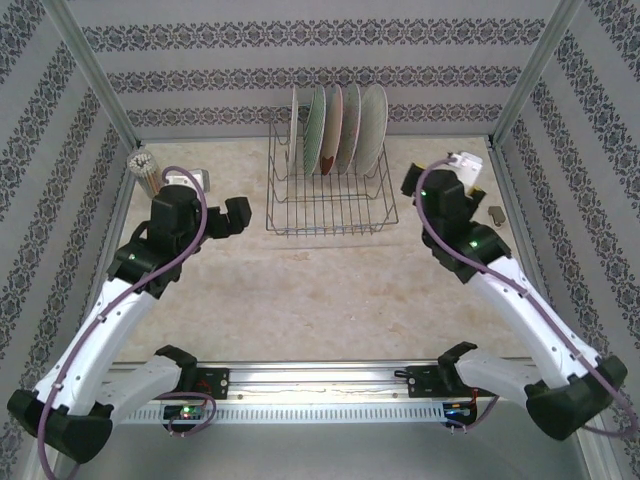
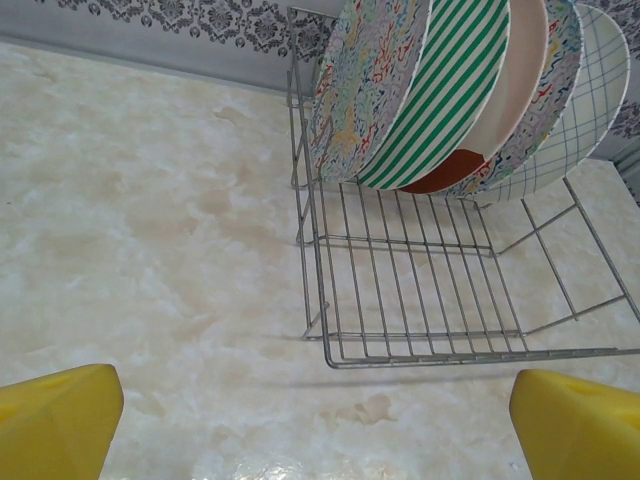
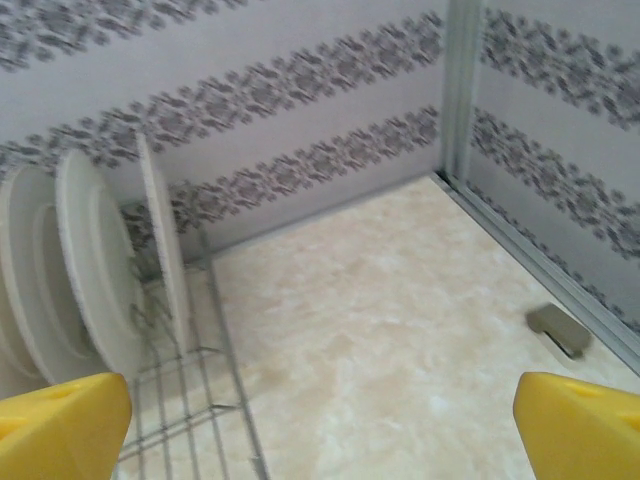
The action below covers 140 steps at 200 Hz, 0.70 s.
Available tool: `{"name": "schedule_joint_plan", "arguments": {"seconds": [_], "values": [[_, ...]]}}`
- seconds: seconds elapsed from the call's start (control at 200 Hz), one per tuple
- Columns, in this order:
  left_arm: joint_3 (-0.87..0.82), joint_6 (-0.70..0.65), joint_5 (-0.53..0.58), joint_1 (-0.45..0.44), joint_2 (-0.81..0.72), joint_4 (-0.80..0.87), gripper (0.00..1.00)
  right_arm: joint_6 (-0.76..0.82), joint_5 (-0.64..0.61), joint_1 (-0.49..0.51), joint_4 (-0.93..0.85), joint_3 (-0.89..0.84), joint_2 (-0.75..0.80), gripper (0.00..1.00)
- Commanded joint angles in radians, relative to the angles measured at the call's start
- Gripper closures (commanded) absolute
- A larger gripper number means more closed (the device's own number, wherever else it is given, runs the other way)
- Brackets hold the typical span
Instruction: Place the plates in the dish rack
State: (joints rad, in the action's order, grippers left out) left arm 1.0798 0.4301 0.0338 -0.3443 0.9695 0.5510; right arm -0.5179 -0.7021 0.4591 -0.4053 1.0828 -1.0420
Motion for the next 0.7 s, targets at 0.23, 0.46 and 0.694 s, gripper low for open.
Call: {"name": "schedule_joint_plan", "arguments": {"seconds": [0.23, 0.46, 0.694], "values": [[-0.069, 0.000, -0.045, 0.124, 0.067, -0.160, 0.00, 0.072, 0.100, -0.131, 0.066, -0.223, 0.160, 0.02], [-0.105, -0.008, -0.186, 0.254, 0.151, -0.193, 0.00, 0.211, 0.184, -0.194, 0.171, -0.353, 0.209, 0.02], [-0.222, -0.036, -0.089, 0.277, 0.186, -0.375, 0.00, 0.477, 0.283, -0.212, 0.321, -0.470, 0.190, 0.02]]}}
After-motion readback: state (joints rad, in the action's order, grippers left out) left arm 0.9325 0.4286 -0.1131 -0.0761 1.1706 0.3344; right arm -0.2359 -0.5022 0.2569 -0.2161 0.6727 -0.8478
